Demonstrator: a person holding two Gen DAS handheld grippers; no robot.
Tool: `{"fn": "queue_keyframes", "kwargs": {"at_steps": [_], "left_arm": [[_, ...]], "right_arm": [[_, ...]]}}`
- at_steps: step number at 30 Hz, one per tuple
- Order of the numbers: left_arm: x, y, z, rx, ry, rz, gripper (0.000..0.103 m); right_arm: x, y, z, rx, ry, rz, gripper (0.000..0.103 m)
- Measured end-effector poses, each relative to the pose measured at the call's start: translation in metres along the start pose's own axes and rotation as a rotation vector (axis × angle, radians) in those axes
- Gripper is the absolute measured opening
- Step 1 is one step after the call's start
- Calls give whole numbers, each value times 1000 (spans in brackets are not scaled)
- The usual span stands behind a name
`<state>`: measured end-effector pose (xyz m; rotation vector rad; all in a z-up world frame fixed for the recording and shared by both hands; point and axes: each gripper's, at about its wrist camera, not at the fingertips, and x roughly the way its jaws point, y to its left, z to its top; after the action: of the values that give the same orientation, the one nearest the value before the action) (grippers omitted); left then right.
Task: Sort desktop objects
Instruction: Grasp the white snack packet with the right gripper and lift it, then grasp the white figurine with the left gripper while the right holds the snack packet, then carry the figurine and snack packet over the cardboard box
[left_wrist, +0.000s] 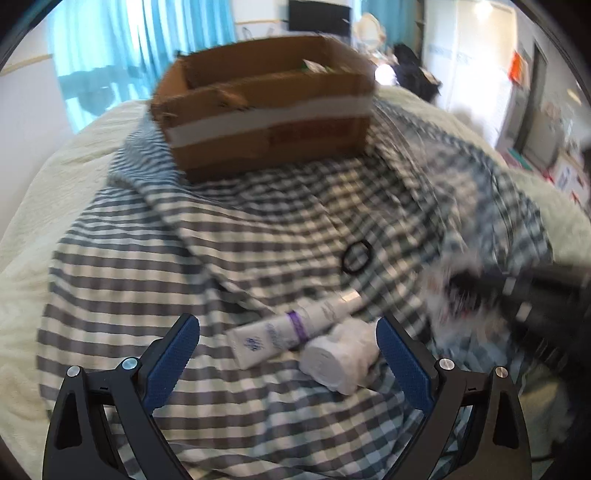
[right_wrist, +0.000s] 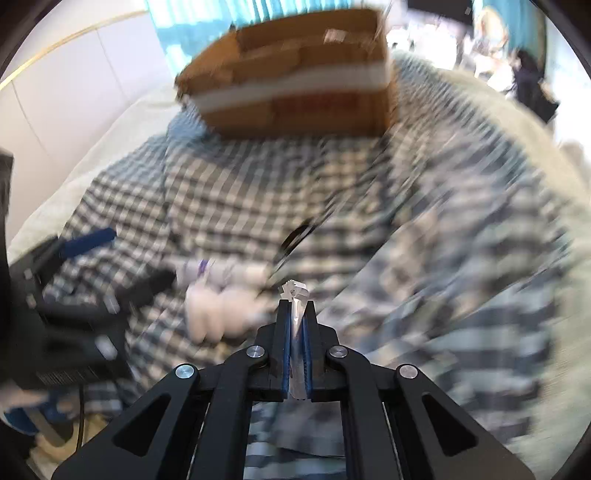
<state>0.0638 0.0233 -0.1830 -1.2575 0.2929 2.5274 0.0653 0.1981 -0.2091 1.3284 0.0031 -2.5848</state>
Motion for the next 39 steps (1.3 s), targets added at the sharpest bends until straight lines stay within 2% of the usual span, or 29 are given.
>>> {"fn": "queue_keyframes", "kwargs": {"at_steps": [2, 5, 6, 7, 9, 13, 18, 19, 20, 21, 27, 32, 39], "left_arm": [[9, -11, -2, 36, 41, -37, 99], [23, -25, -5, 76, 100, -88, 89], [28, -28, -7, 82, 116, -106, 83], [34, -31, -9, 83, 136, -124, 73], [43, -33, -14, 91, 167, -115, 61], [57, -34, -20, 83, 211, -142, 60], [50, -25, -18, 51, 173, -166, 58], [45, -23, -17, 47, 154, -165, 57], [41, -22, -15, 43, 135, -163, 51], [34, -23, -13, 36, 110, -163, 50], [21, -16, 1, 33, 50, -155, 50], [-2, 0, 15, 15, -29, -139, 50], [-36, 23, 50, -5, -159, -105, 50]], "right_arm": [[-9, 0, 11, -27, -37, -51, 5], [-18, -4, 20, -27, -71, -60, 5], [-19, -5, 21, -25, -76, -64, 5], [-22, -7, 23, -24, -83, -69, 5], [-26, -11, 27, -17, -94, -68, 5], [-33, -14, 33, -14, -119, -72, 5], [-51, -13, 46, -8, -174, -63, 5], [-55, -12, 49, -9, -186, -65, 5], [-60, -12, 52, -10, -205, -73, 5], [-63, -11, 54, -8, -220, -77, 5], [-82, -10, 69, 14, -288, -81, 5], [-95, -4, 77, -10, -341, -87, 5], [-113, -1, 93, -17, -424, -91, 5]]}}
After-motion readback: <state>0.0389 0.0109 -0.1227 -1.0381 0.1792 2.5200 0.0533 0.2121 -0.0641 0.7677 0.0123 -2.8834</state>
